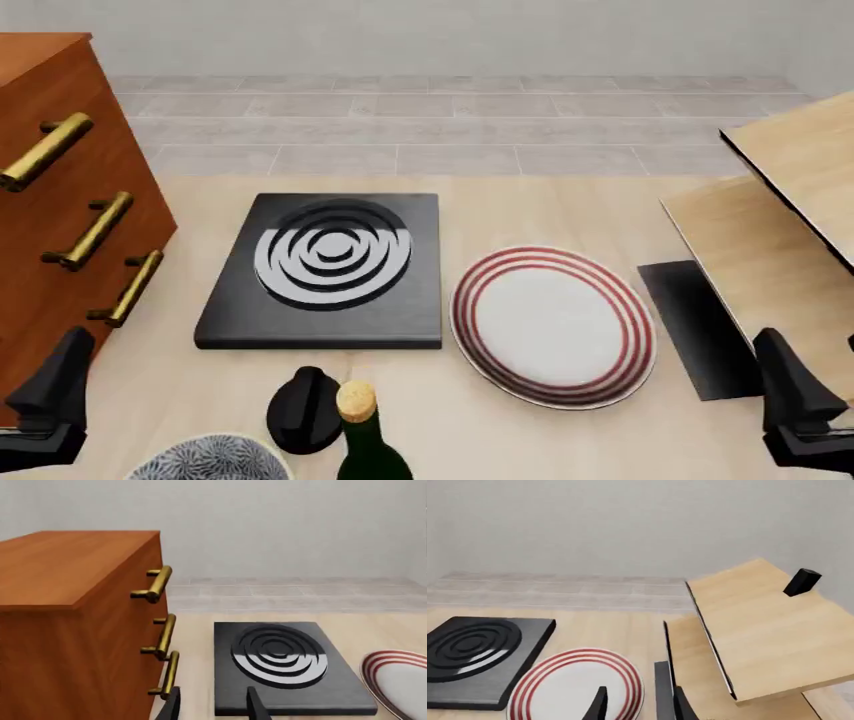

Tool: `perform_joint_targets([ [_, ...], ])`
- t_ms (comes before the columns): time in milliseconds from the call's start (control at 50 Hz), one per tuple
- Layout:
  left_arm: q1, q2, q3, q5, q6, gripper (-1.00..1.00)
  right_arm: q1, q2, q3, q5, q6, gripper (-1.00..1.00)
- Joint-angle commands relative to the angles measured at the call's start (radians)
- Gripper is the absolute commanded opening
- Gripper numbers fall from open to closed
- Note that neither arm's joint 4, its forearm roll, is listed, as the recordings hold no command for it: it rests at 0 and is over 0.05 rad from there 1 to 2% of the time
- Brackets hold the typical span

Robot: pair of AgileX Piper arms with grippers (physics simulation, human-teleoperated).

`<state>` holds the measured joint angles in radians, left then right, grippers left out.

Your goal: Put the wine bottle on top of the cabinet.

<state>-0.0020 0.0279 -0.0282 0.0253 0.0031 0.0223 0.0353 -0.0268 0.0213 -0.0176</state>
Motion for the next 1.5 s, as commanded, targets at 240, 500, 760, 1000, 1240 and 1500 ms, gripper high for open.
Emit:
perform_joint_targets([
  [240, -0.108, -0.026, -0.128, 0.096, 0.04, 1.0, -0.031, -0.005, 0.024, -0.031, 0.039, 1.0],
  [500, -0.308, -0.028, -0.317, 0.261, 0.058, 1.0, -0.03, -0.015, 0.024, -0.02, 0.038, 1.0],
  [760, -0.477, 0.027, -0.439, 0.393, -0.002, 1.0, -0.032, -0.016, 0.024, -0.018, 0.037, 1.0],
  [1000, -0.702, 0.147, -0.516, 0.417, 0.008, 1.0, -0.034, -0.023, 0.024, -0.012, 0.037, 1.0],
  [1240, -0.872, 0.287, -0.527, 0.353, 0.057, 1.0, -0.034, -0.033, 0.024, -0.008, 0.041, 1.0],
  [1500, -0.957, 0.417, -0.49, 0.251, 0.06, 1.0, -0.036, -0.026, 0.025, -0.011, 0.032, 1.0],
])
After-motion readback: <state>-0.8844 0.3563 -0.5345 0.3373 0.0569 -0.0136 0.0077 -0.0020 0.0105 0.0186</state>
